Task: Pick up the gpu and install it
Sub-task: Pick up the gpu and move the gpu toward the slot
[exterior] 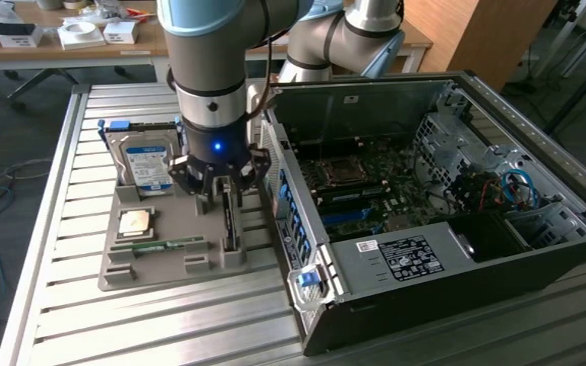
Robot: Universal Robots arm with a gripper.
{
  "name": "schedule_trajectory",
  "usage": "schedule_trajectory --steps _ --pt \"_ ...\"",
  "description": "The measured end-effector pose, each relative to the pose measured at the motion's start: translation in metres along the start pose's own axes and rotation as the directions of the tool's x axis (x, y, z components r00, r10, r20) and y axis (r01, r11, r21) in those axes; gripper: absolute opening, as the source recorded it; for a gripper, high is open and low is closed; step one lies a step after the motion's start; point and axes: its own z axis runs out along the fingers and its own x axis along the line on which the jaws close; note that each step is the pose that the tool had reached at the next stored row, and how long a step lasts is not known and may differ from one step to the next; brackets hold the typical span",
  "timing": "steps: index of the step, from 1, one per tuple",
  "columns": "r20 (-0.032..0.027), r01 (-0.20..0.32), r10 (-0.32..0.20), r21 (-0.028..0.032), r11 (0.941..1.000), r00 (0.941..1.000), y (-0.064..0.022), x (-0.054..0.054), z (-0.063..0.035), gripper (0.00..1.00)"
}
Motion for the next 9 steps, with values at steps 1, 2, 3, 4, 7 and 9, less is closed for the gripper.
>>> schedule_trajectory --steps 1,2,3,4,7,9 --pt "0.0000 0.000 0.000 0.0000 1.0000 1.0000 0.0000 0.0000 0.0009 0.49" --pt "0.0000 0.000 0.000 0.0000 1.0000 1.0000 -0.0001 0.0001 0.0017 0.49" --pt "0.0000 0.000 0.000 0.0000 1.0000 1.0000 -0.0001 0.0001 0.0026 0.49" --pt "0.0000 0.000 0.000 0.0000 1.0000 1.0000 -0.0001 0.0002 0.0035 0.49" --pt "0.0000 0.000 0.000 0.0000 1.0000 1.0000 -0.0002 0.0002 0.0063 0.49" --pt "0.0001 0.000 0.000 -0.0001 1.0000 1.0000 -0.0002 0.0003 0.0077 0.49"
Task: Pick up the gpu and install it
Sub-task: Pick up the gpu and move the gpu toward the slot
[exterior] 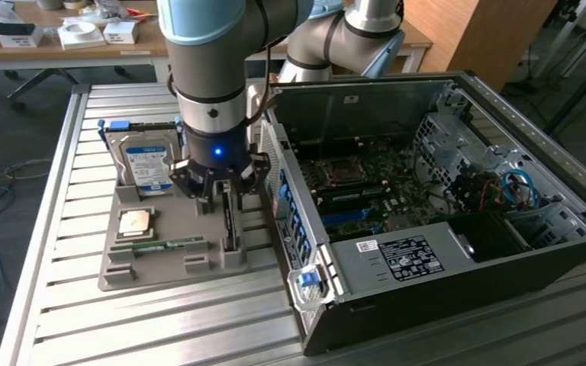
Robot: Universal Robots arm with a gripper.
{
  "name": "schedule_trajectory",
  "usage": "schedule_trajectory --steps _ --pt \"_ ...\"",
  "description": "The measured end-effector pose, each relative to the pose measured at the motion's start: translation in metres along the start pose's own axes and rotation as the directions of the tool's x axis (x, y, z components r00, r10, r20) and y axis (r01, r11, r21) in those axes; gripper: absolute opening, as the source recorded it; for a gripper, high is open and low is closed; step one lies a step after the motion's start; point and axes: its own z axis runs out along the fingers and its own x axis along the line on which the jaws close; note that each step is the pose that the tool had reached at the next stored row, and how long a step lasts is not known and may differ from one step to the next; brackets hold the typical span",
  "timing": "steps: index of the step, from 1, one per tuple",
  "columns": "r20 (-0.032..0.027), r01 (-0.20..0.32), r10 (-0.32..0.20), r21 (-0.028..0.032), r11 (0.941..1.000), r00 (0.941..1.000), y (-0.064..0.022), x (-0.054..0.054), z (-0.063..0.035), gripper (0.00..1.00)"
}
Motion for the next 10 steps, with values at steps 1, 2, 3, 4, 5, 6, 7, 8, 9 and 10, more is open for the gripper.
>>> schedule_trajectory --steps 1,2,3,4,5,6,7,8,9,10 --pt "-0.0001 0.000 0.000 0.0001 1.0000 1.0000 0.0000 0.0000 0.0005 0.49" --pt "-0.0001 0.000 0.000 0.0001 1.0000 1.0000 -0.0001 0.0001 0.0010 0.49" --pt "-0.0002 0.000 0.000 0.0002 1.0000 1.0000 -0.0001 0.0001 0.0014 0.49" --pt "-0.0003 0.000 0.000 0.0003 1.0000 1.0000 -0.0001 0.0002 0.0015 0.49" --pt "-0.0004 0.000 0.000 0.0004 1.0000 1.0000 -0.0001 0.0001 0.0016 0.49" --pt "-0.0003 0.000 0.000 0.0003 1.0000 1.0000 -0.0001 0.0001 0.0016 0.49" --pt "-0.0001 0.000 0.000 0.0001 1.0000 1.0000 -0.0001 0.0001 0.0018 0.49" --pt "-0.0001 0.000 0.000 0.0001 1.0000 1.0000 -0.0001 0.0001 0.0018 0.49" --pt "-0.0001 0.000 0.000 0.0001 1.0000 1.0000 -0.0001 0.0001 0.0018 0.49" --pt "-0.0001 0.000 0.000 0.0001 1.0000 1.0000 -0.0001 0.0001 0.0018 0.49"
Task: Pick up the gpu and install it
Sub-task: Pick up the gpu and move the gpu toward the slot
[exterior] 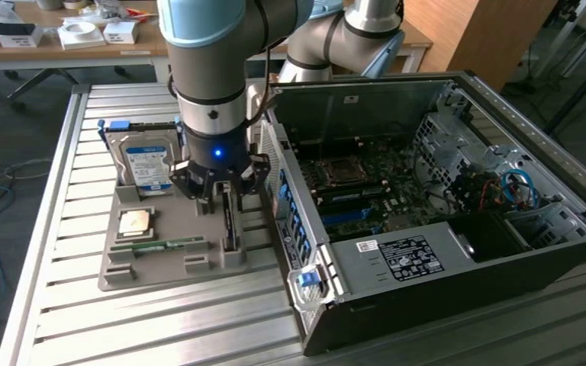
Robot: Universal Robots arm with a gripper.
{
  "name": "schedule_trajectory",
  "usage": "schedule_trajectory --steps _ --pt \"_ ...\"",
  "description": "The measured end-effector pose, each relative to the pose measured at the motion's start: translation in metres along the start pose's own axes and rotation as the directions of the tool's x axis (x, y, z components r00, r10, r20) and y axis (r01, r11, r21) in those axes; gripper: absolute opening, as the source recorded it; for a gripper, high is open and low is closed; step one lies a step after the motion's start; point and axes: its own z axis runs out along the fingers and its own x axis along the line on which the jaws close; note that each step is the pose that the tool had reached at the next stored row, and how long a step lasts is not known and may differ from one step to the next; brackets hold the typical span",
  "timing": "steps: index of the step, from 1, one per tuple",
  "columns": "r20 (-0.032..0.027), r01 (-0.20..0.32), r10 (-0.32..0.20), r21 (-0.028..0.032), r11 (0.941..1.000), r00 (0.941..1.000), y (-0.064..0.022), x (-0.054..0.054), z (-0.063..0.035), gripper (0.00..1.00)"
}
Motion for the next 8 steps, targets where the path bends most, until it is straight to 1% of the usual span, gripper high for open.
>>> schedule_trajectory --steps 8 --pt "0.0001 0.000 0.000 -0.0001 1.0000 1.0000 0.0003 -0.0031 0.0003 0.49"
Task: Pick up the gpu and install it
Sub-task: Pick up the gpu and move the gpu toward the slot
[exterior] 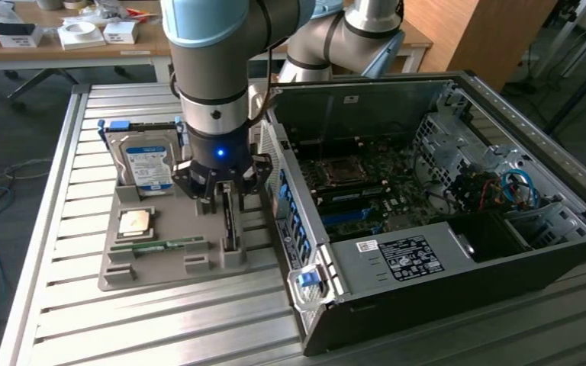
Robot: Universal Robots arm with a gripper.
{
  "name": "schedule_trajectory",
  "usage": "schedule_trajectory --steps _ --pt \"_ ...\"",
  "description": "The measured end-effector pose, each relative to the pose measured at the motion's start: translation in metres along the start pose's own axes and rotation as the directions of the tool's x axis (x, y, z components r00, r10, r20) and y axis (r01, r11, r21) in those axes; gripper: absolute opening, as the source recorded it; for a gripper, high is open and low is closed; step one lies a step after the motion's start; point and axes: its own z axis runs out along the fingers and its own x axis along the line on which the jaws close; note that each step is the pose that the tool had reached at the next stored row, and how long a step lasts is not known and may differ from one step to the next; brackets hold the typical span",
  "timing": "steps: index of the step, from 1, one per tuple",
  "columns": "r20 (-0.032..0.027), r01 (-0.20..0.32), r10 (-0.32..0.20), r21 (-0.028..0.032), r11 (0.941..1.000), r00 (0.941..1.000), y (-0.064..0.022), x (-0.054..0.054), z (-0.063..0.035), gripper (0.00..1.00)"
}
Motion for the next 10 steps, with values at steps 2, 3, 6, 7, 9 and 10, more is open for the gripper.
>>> schedule_trajectory --steps 2,3,6,7,9,10 --pt "-0.0001 0.000 0.000 0.0002 1.0000 1.0000 0.0000 -0.0004 0.0000 0.49" --pt "-0.0002 0.000 0.000 0.0003 1.0000 1.0000 -0.0001 -0.0004 0.0001 0.49" --pt "-0.0001 0.000 0.000 0.0000 1.0000 1.0000 -0.0003 -0.0005 0.0016 0.49" --pt "-0.0001 0.000 0.000 0.0001 1.0000 1.0000 -0.0003 -0.0004 0.0022 0.49" --pt "-0.0003 0.000 0.000 0.0003 1.0000 1.0000 -0.0004 -0.0004 0.0022 0.49" --pt "-0.0003 0.000 0.000 0.0003 1.0000 1.0000 -0.0004 -0.0004 0.0022 0.49"
